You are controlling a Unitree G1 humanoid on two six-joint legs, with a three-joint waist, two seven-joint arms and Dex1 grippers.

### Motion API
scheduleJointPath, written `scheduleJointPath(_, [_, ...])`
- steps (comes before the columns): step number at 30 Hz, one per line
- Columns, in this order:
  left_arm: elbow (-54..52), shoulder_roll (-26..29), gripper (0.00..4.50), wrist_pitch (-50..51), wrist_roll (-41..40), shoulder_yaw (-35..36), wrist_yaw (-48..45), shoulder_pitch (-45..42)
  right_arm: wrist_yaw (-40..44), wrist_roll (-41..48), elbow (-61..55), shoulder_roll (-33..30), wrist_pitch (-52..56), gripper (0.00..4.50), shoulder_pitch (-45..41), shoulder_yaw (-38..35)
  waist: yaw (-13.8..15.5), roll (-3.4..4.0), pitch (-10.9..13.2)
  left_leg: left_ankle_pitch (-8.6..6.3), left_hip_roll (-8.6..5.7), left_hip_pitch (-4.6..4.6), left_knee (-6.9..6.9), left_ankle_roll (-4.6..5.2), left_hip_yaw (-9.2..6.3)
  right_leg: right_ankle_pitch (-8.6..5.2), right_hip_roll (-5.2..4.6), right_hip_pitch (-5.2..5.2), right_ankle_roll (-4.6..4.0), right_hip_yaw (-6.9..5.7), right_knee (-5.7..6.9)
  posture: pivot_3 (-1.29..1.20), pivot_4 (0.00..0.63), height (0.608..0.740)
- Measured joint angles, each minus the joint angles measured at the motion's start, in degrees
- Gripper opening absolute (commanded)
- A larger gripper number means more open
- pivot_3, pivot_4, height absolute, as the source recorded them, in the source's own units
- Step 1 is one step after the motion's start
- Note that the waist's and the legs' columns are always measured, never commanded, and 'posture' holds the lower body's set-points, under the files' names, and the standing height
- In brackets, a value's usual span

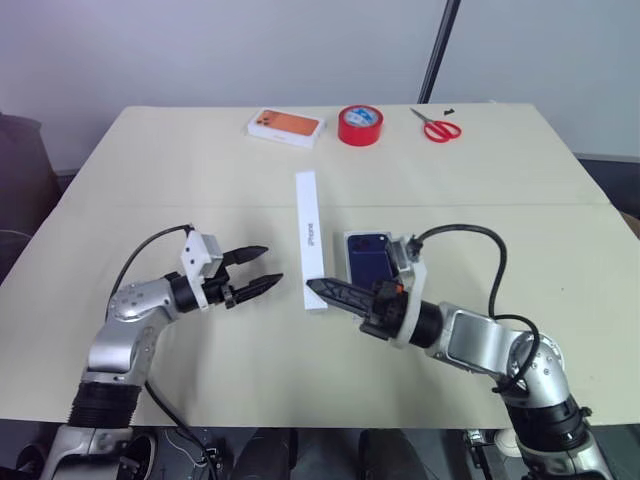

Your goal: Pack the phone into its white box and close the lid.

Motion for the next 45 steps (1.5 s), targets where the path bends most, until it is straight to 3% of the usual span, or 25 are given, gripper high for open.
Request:
scheduleJointPath(7, [-0.5, -2.5, 0.03, 2.8, -0.7, -2.9, -0.5, 0.1, 2.6, -2.2, 8.4, -0.4, 4.0, 0.0, -0.7, 1.7, 0.1, 0.01, 0.0, 0.0, -0.03, -0.02, 0.01, 0.0, 0.02, 0.0, -0.02, 0.0, 0.0, 0.01, -0.01, 0.0, 0.15, 0.74])
scheduleJointPath(17, [0.5, -6.6, 0.03, 2.0, 2.5, -6.1, 1.5, -1.6, 9.5, -9.8, 8.4, -0.3, 5.4, 0.0, -1.3, 0.7, 0.1, 0.03, 0.0, 0.0, -0.03, 0.01, 0.01, 0.0, 0.02, 0.0, 0.0, 0.0, 0.0, 0.01, 0.0, 0.0, 0.15, 0.74])
scheduleJointPath(20, [1.8, -7.9, 0.0, 1.6, 3.0, -6.9, 1.4, -2.5, 10.1, -11.7, 9.0, 0.0, 5.2, 0.93, -1.5, -0.2, 0.1, 0.03, 0.0, 0.0, -0.04, 0.01, 0.01, 0.0, 0.03, 0.0, -0.01, 0.01, 0.0, 0.01, 0.0, 0.0, 0.15, 0.74])
scheduleJointPath(25, [4.8, -10.5, 0.0, 0.4, 4.1, -9.2, 1.3, -5.1, 11.2, -18.2, 11.0, -0.4, 4.6, 3.49, -3.0, -2.3, 0.1, 0.02, 0.0, 0.0, -0.05, 0.0, 0.02, 0.0, 0.04, 0.0, -0.01, 0.0, 0.01, 0.01, 0.0, 0.0, 0.15, 0.74])
scheduleJointPath(28, [6.2, -12.3, 0.0, 0.3, 4.4, -9.2, 2.9, -6.3, 13.3, -24.0, 9.9, -2.0, 3.8, 3.49, -3.5, -3.6, 0.1, 0.02, 0.0, 0.0, -0.05, 0.0, 0.02, 0.0, 0.04, 0.0, 0.0, 0.0, 0.01, 0.0, 0.0, 0.0, 0.15, 0.74])
scheduleJointPath(36, [7.7, -16.5, 0.0, 0.4, 4.5, -9.6, 5.0, -7.2, 24.9, -46.2, 9.4, -16.1, -4.2, 3.49, -6.3, -10.8, 0.3, -0.01, 0.0, 0.0, -0.12, -0.02, 0.04, 0.0, 0.11, 0.02, -0.02, 0.01, 0.04, -0.02, -0.01, 0.0, 0.15, 0.74])
scheduleJointPath(40, [11.9, -19.6, 0.0, 0.4, 5.4, -11.8, 4.8, -10.3, 24.1, -54.2, 13.5, -16.1, -10.0, 3.49, -10.2, -16.2, 0.1, -0.03, 0.0, 0.0, -0.12, -0.02, 0.04, 0.0, 0.21, 0.02, 0.02, 0.0, 0.05, -0.02, -0.01, 0.0, 0.15, 0.74])
scheduleJointPath(42, [13.0, -19.7, 0.0, 0.4, 6.0, -11.8, 5.1, -12.3, 24.8, -60.5, 11.9, -16.1, -12.4, 2.71, -9.5, -14.4, -0.1, -0.03, 0.0, 0.0, -0.08, -0.02, 0.01, 0.0, 0.22, 0.02, 0.09, -0.02, 0.05, -0.03, -0.01, 0.0, 0.15, 0.74])
scheduleJointPath(45, [13.0, -17.1, 0.0, 0.9, 6.0, -11.2, 4.8, -12.7, 25.4, -76.2, 9.2, -18.0, -19.8, 1.24, -6.5, -5.1, -0.3, 0.01, 0.0, 0.0, -0.09, -0.01, 0.01, -0.01, 0.18, 0.02, 0.13, -0.11, 0.05, 0.05, 0.07, 0.0, 0.15, 0.74])
